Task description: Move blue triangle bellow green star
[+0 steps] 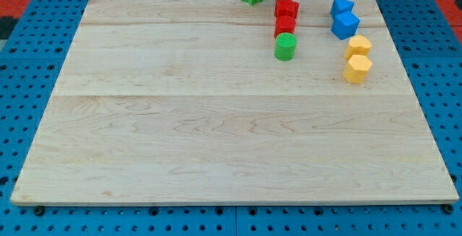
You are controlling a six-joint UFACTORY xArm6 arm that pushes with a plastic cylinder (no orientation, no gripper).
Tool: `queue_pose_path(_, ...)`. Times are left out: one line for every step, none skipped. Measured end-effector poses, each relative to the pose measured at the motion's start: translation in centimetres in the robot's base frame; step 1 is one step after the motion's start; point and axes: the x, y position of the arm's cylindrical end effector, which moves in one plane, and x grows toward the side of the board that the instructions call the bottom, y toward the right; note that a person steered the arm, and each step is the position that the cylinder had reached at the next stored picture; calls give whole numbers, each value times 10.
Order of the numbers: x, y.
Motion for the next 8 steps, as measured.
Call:
queue_pose_path(0, 4)
queue_pose_path(0, 8)
queue_pose_path(0, 11)
queue_pose_path(0, 25)
queue_pose_path(-2, 59)
queue_pose_path(12, 97)
queue_pose_path(18, 140)
queue_pose_path(18, 177)
